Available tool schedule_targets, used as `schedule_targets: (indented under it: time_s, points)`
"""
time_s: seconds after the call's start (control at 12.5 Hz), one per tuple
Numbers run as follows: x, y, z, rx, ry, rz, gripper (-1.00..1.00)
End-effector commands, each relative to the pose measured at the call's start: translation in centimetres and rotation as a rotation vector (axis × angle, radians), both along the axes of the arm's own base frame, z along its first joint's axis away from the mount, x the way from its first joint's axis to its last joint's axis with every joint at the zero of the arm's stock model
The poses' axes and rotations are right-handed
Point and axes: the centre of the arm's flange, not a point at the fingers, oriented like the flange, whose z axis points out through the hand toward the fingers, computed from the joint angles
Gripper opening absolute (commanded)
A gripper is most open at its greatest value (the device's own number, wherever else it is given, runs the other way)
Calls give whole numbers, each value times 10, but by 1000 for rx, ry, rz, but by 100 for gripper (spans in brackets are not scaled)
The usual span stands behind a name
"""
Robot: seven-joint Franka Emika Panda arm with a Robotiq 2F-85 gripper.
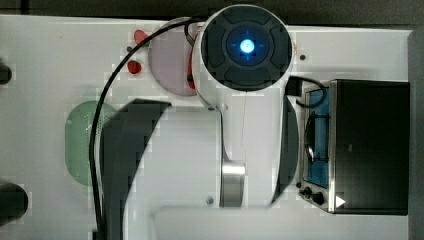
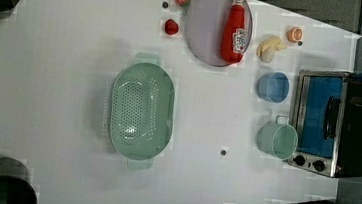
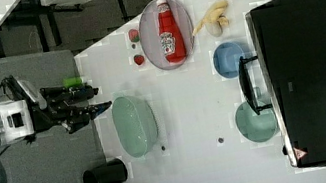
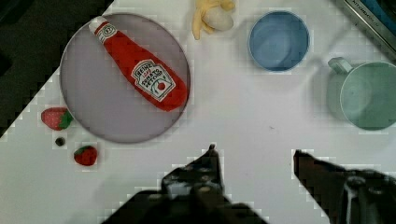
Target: Drag strainer left to right.
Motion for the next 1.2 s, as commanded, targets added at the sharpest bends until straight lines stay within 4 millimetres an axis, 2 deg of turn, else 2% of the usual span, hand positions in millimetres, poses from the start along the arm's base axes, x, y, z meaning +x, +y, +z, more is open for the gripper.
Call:
schedule_targets:
  time_s: [0.08,0.24,0.4,0.64,0.8,1.04,1.2]
  points:
    - [-139,-25,99,-3,10,-48,59]
    - [-138,-18,97,-4,14,-35,99]
    - [-133,14,91,4,23,23,100]
    - [-121,99,69,-12,30,158,100]
    - [-111,161,44,-38,18,189,100]
    - [-103,251,-8,-42,11,78,100]
    - [-101,300,-48,-19,19,-70,100]
